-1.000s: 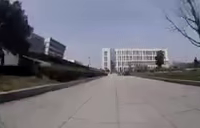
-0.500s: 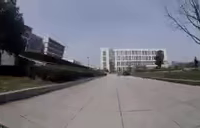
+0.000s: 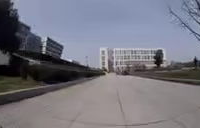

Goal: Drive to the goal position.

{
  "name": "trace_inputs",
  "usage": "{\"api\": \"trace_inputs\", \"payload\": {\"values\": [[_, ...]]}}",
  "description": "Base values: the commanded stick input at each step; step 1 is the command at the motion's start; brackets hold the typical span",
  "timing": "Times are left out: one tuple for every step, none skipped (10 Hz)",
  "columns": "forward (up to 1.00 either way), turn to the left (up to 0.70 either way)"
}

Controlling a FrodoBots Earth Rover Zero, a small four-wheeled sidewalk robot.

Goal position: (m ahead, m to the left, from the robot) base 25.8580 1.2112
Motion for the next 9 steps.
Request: {"api": "trace_inputs", "payload": {"values": [[0.85, 0.00], [0.85, 0.00], [0.85, 0.00], [0.85, 0.00], [0.85, 0.00], [0.85, 0.00], [0.85, 0.00], [0.85, 0.00], [0.85, 0.00]]}}
